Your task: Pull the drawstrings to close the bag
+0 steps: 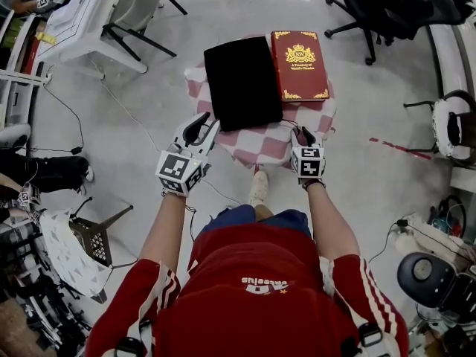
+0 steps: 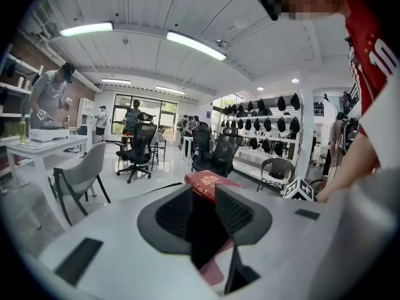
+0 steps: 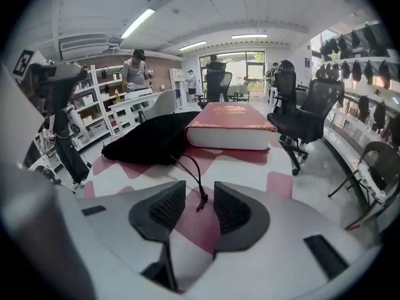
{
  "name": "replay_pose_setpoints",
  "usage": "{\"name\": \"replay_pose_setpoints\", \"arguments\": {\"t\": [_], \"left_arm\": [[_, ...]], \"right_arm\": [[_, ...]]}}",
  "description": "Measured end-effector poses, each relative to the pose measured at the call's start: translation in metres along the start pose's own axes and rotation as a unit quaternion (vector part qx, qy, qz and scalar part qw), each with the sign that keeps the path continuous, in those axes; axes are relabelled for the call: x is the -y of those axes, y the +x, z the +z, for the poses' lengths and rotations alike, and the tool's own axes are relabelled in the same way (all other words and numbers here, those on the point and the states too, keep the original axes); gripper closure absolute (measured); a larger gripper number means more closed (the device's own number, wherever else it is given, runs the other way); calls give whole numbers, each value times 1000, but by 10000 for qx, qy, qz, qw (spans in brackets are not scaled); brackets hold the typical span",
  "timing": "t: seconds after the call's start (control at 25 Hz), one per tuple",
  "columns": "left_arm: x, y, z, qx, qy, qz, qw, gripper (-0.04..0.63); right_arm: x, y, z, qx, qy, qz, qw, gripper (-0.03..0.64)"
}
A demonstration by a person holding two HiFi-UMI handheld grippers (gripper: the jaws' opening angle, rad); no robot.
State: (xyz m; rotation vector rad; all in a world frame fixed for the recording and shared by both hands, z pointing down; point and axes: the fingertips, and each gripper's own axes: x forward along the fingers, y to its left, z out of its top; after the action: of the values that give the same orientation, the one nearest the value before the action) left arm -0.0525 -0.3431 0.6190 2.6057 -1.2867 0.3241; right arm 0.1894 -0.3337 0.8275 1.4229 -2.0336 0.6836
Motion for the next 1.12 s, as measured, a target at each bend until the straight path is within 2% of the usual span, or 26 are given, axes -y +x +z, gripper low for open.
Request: {"name": "replay_pose_setpoints", "arguments": {"t": [0.4,0.52,0.72,0.92,1.12], "left_arm": [[1,7,-3,-49,-81,18,10000,480],[3,10,-1,-39,-113,5,9999,480],[4,11,7,-19,-62,15,10000,480],[2,7,10,-43,-1,41,10000,480],[-1,-4,10,-37,119,12,9999,480]], "right_arm": [[5,8,-8,-74,9,-114,9999,487],[11,7,-9,-91,54,-120,9999,566],[9,7,-7,-179,-221,-172,9994,568],[8,9,-12,-489,-486,-108,9976,584],[6,0,2,-238,-371,-53,9990,591]]}}
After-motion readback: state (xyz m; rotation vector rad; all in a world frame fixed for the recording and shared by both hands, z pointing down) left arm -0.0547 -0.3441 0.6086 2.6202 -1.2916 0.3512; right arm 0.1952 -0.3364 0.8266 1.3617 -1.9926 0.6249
